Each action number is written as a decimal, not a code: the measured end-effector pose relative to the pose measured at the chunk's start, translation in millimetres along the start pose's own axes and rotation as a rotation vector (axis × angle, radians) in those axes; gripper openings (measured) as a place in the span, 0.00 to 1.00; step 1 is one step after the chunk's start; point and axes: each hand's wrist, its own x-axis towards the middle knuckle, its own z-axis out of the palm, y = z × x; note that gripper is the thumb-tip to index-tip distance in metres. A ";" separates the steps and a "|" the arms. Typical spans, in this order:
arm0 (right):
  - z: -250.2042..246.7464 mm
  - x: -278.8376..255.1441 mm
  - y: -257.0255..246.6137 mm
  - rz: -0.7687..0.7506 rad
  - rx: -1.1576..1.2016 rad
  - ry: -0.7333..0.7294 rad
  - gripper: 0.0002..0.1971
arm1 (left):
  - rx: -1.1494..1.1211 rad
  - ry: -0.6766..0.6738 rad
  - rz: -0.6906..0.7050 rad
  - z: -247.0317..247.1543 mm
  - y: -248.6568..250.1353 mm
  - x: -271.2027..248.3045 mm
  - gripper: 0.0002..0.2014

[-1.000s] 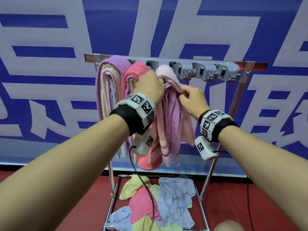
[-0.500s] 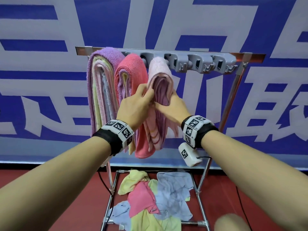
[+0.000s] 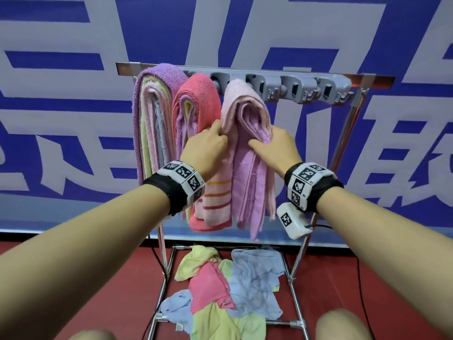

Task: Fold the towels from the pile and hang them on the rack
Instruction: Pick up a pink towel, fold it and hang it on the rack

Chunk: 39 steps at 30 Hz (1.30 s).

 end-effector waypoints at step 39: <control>284.7 -243.9 367.9 0.463 -0.341 -0.934 0.22 | -0.385 -0.882 -0.308 415.1 61.3 -268.4 0.21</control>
